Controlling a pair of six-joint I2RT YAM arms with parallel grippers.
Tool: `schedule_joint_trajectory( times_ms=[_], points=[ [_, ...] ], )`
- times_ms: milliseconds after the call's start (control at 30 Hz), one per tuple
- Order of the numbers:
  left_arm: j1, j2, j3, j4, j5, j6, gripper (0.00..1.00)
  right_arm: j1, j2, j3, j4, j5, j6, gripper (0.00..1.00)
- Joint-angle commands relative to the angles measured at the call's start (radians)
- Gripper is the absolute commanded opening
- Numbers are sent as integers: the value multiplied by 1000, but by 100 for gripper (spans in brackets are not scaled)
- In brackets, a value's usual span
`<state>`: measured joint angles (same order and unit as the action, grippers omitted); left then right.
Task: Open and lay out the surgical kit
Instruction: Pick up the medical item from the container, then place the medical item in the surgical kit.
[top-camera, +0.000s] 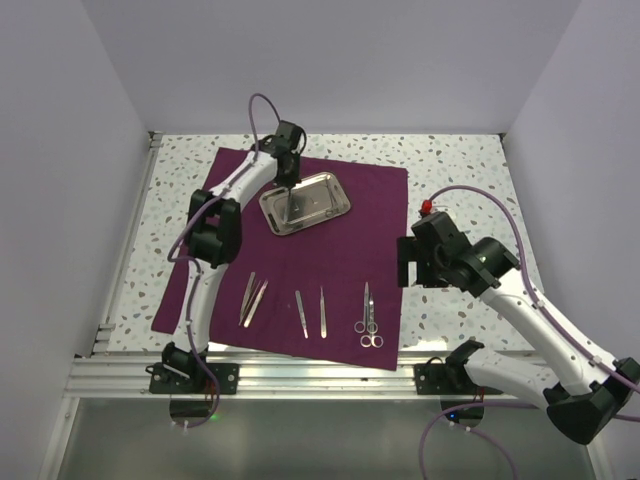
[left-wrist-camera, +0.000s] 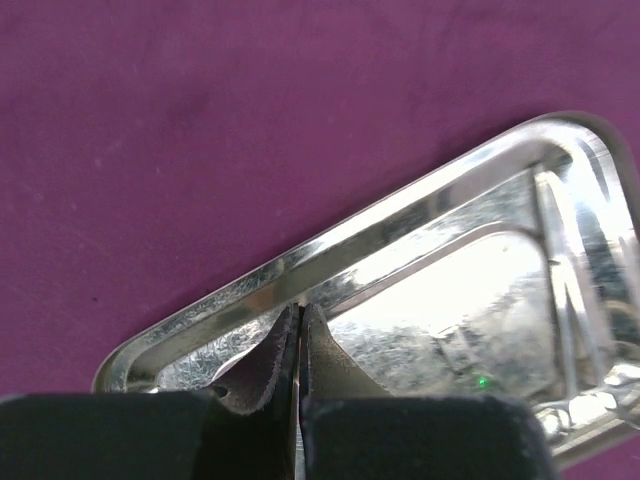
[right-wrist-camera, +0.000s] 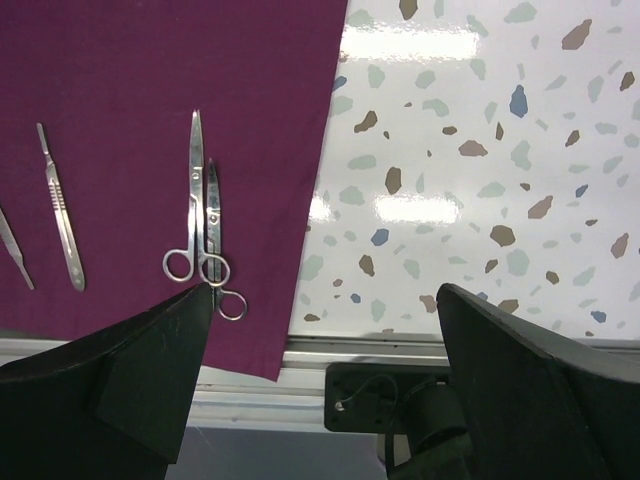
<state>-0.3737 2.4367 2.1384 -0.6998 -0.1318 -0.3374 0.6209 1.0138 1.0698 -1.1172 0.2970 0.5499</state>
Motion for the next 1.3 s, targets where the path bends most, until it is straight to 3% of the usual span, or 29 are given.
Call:
schedule_joint_trajectory(
  times_ms=[0,267,433,567,800,1267],
  points=[
    [22,-45,113,-50,69,2,0,-4,-35,7,26,-1,4,99],
    [25,-162,43,-70,90,-26,0,-6,-84,-8,26,-19,8,98],
    [-10,-374,-283,12,103,-106,0,-4,-119,-24,25,-33,8,98],
    [-135,-524,-503,26,26,-166,0,-4,-142,-41,23,-58,13,98],
    [-341,-745,-883,120,-52,-425,0,-4,-192,-70,13,-117,19,98],
    [-591,-818,-1098,168,-115,-637,0,-4,-311,-152,-41,-211,39,98]
  ],
)
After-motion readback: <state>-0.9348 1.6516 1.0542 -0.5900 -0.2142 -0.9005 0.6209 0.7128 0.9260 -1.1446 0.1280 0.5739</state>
